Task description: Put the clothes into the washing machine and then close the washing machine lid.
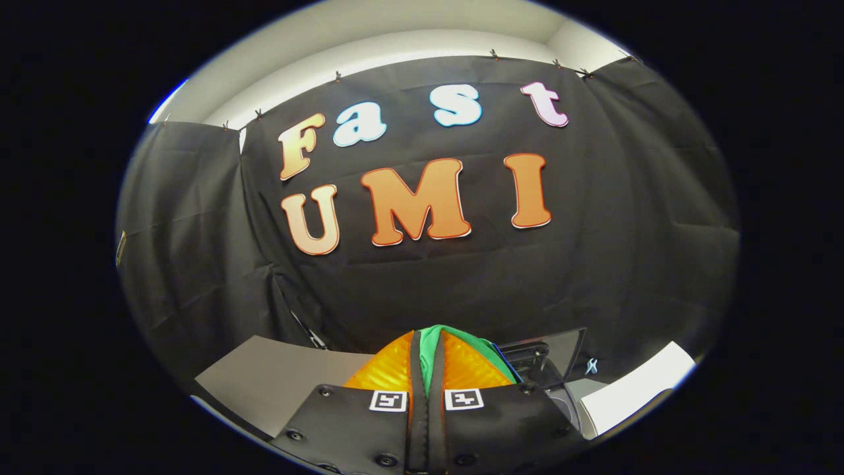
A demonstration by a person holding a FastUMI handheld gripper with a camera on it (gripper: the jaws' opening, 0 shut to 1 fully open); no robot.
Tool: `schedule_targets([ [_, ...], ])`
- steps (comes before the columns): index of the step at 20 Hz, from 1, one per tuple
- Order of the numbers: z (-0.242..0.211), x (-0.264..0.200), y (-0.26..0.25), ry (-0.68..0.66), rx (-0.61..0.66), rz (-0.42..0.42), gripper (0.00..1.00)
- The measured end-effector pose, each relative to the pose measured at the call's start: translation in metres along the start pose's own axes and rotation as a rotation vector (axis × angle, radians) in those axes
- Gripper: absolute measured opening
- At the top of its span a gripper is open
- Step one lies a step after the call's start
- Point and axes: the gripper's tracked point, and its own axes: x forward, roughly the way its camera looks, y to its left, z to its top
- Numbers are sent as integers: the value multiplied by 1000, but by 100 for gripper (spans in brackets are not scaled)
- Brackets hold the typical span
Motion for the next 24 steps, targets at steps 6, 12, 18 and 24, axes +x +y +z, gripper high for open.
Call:
schedule_targets([
  [6, -6, -12, -42, 0, 31, -77, 7],
  [12, -31, -16, -82, 37, 42, -151, 8],
  [18, -77, -10, -108, 118, 58, -201, 8],
  [24, -147, 13, -124, 240, 64, -209, 8],
])
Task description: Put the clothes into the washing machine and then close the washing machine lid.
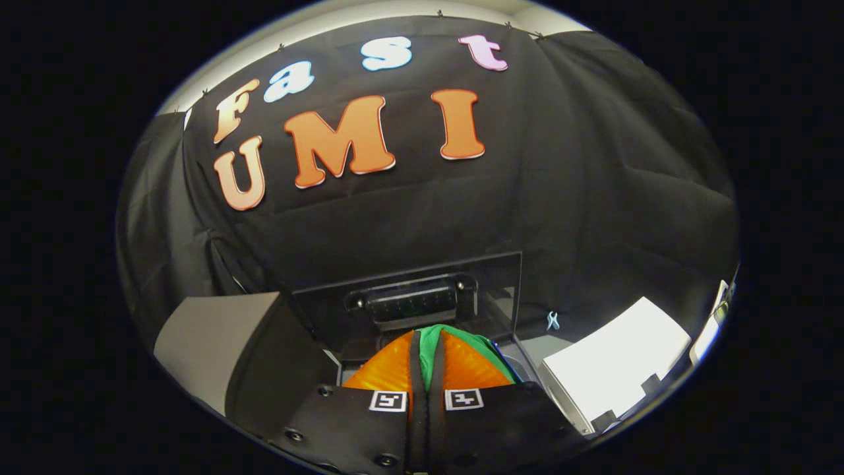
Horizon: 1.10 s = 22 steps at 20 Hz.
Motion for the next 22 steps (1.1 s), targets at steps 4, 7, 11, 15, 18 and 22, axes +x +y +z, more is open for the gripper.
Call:
schedule_targets([
  [4, -42, 25, -3, 75, -8, -2, 8],
  [7, -74, 44, -9, 134, -8, -20, 8],
  [11, -110, 65, -10, 187, -11, -21, 8],
  [15, -145, 86, -16, 254, 24, -30, 8],
  [18, -170, 102, -20, 296, 16, -36, 8],
  [22, -195, 112, -24, 357, -10, -46, 8],
])
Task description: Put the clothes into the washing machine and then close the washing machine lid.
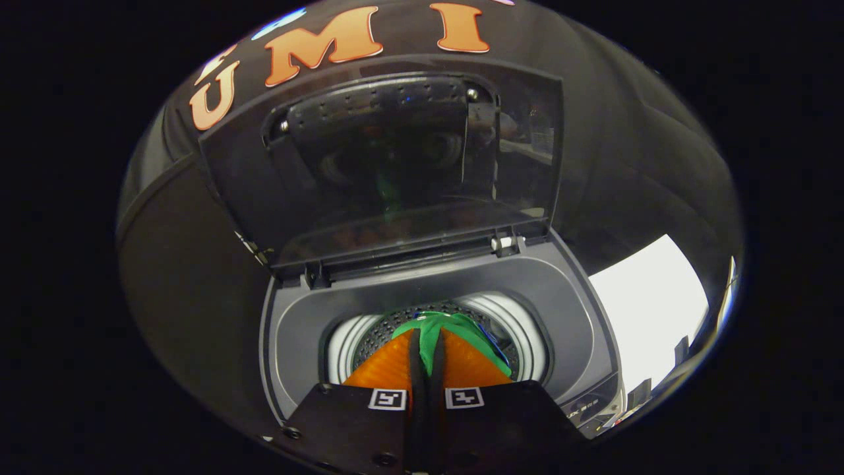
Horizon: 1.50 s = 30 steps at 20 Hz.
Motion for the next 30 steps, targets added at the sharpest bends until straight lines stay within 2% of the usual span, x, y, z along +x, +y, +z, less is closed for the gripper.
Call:
schedule_targets([
  [5, -15, 16, -7, 61, 38, -36, 10],
  [8, -16, 13, -5, 64, 60, -24, 20],
  [11, 0, 3, -4, 24, 14, -22, 26],
  [15, 26, -19, -4, -24, -17, -23, 62],
  [18, 46, -39, -8, -77, -14, -47, 100],
  [30, 144, -128, -5, -260, -45, -55, 100],
])
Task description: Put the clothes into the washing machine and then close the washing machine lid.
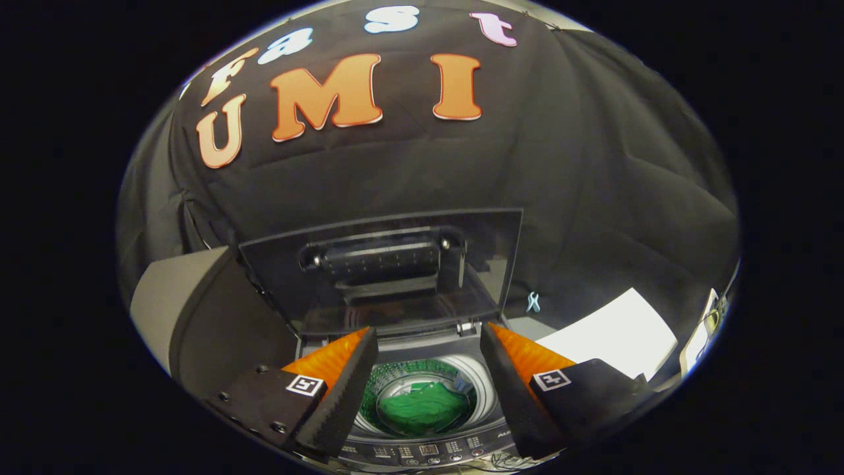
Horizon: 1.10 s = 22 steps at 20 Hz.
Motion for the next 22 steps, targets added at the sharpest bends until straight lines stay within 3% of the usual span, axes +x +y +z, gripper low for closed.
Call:
schedule_targets([
  [12, 107, -22, 10, -162, 12, 23, 99],
  [17, 132, -3, 29, -189, -29, 45, 99],
  [22, 129, 39, 49, -138, -68, 84, 99],
])
